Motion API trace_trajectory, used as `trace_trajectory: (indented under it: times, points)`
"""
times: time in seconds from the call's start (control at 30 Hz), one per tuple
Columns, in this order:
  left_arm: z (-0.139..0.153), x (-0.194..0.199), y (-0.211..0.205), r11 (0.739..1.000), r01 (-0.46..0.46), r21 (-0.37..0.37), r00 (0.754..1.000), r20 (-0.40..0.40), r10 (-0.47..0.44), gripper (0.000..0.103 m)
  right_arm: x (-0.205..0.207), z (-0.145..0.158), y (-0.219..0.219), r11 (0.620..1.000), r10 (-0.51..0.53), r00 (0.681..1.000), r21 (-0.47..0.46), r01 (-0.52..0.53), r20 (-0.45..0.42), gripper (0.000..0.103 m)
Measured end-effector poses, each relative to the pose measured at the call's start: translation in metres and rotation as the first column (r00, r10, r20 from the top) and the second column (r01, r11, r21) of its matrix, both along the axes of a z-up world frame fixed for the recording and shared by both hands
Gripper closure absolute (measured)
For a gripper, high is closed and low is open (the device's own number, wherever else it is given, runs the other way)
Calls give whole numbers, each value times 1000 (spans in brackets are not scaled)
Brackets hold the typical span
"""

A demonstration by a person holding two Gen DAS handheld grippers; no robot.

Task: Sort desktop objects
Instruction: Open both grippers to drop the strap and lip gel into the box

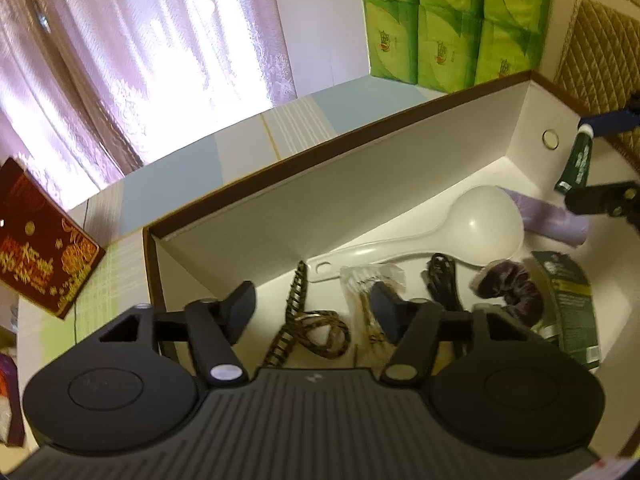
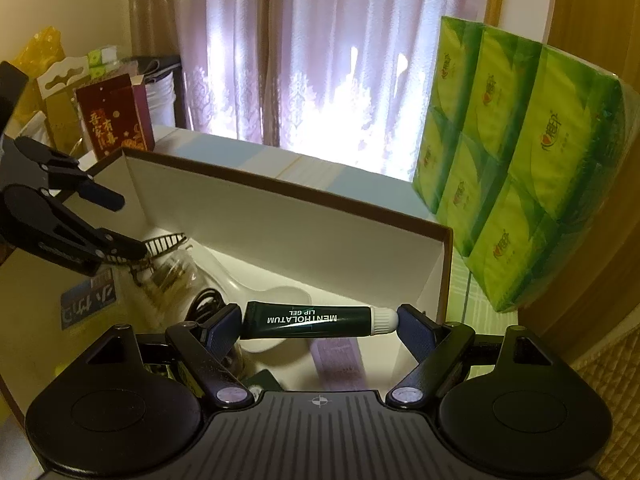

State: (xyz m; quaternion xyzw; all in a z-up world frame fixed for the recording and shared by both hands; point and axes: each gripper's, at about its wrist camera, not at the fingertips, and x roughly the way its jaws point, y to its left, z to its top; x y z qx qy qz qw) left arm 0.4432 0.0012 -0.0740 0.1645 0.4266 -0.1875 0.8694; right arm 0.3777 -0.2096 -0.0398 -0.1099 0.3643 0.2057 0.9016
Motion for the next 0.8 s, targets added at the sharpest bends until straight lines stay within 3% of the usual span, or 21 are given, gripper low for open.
trace_trajectory:
  times: [0.13,0.33,0.6,0.8]
  points:
    - [10,-11,5,999,-24,-48,1000,-17,23,25,-4,-1,0,1000,28,1000,-8,-28,-11,22]
    - [23,-26,12,994,-63,-90,997,-46,59,19,-17,-5,12,992,126,990,0,-126,-65,22]
    - [30,-43,25,990,-105,-99,992,-82,97,15,-27,-10,45,955,296,934,68,-288,-200,22]
    - [33,-51,29,987,-119,-106,990,-92,109,15,-24,-17,65,942,334,890,82,-325,-309,22]
